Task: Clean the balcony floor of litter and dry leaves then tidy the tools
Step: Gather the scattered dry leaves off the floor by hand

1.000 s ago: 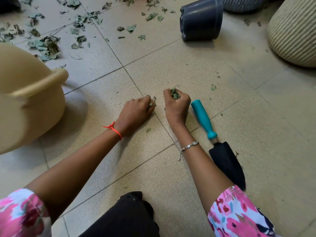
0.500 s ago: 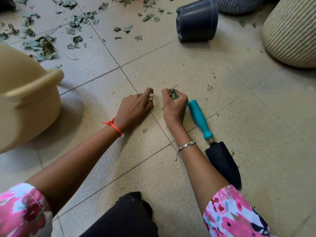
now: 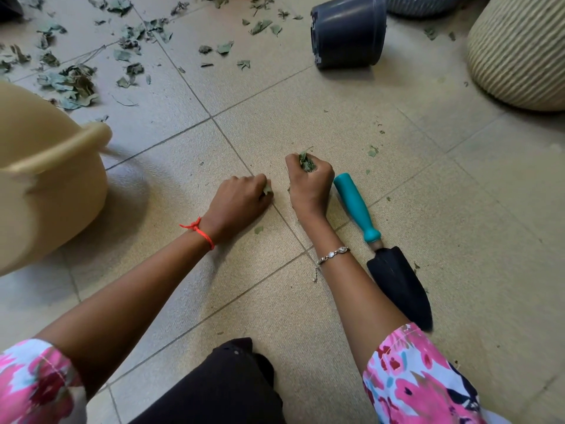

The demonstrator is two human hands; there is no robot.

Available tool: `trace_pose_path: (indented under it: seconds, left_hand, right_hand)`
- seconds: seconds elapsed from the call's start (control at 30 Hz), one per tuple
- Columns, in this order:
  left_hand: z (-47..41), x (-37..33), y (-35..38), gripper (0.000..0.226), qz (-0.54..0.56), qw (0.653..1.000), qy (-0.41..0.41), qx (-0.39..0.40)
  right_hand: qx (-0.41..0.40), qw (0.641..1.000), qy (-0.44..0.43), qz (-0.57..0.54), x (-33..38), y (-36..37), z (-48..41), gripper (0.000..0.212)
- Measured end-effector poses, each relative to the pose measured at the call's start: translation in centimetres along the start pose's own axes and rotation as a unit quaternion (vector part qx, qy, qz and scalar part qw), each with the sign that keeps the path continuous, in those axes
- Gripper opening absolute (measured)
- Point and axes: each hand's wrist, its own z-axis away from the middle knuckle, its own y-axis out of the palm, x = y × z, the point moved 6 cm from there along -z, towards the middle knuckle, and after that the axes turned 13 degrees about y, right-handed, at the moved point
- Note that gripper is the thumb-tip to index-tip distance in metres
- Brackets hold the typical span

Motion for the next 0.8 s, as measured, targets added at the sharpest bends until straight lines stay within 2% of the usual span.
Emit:
trace_pose_path:
  seconds: [0.07,0.13,0.23,0.27,0.47,0.53,0.63,0.67,0.8]
  left_hand:
    - [0.3,2.0,-1.0,0.035,0.146,0.976,-0.139,-0.079]
    - [1.0,3.2,-2.0,0.041,0.254,0.925,-0.239,-0.153]
    - [2.1,3.5,-2.1,0.039,0.362,0.853,-0.316,-0.204]
    - [2.4,3.4,-2.0,0.039,0.376,0.842,-0.328,-0.206]
    - [3.4,1.9,-2.1,0.031,0.369,0.859,-0.301,-0.187]
    - [3.7,2.0,-2.6,0.033,0.371,0.844,-0.319,-0.219]
    - [4.8,2.9,-3.1,0.041,0.393,0.799,-0.358,-0.281]
    - [5.2,3.1,-3.4,0.042,0.378,0.805,-0.355,-0.288]
    - [5.7,3.0,-3.7,0.042,0.235,0.891,-0.293,-0.254]
  right_hand:
    - [0.012,1.000,0.022,-0.010,0.0,0.0,-0.2,0.041]
    - [0.027,0.997,0.057,-0.033,0.0,-0.1,-0.7,0.040]
    - [0.054,0.991,0.103,-0.069,-0.2,-0.5,-1.1,0.039]
    - [0.063,0.990,0.105,-0.071,-0.1,-0.7,-1.0,0.039]
    - [0.105,0.985,0.087,-0.106,0.6,-0.8,0.8,0.039]
    - [0.108,0.976,0.119,-0.144,0.3,-0.8,1.3,0.036]
    - [0.099,0.966,0.154,-0.184,-0.4,-1.5,2.0,0.031]
    - [0.090,0.967,0.153,-0.180,-0.6,-1.9,2.2,0.031]
    - [0.057,0.984,0.115,-0.124,-1.3,-2.6,3.4,0.028]
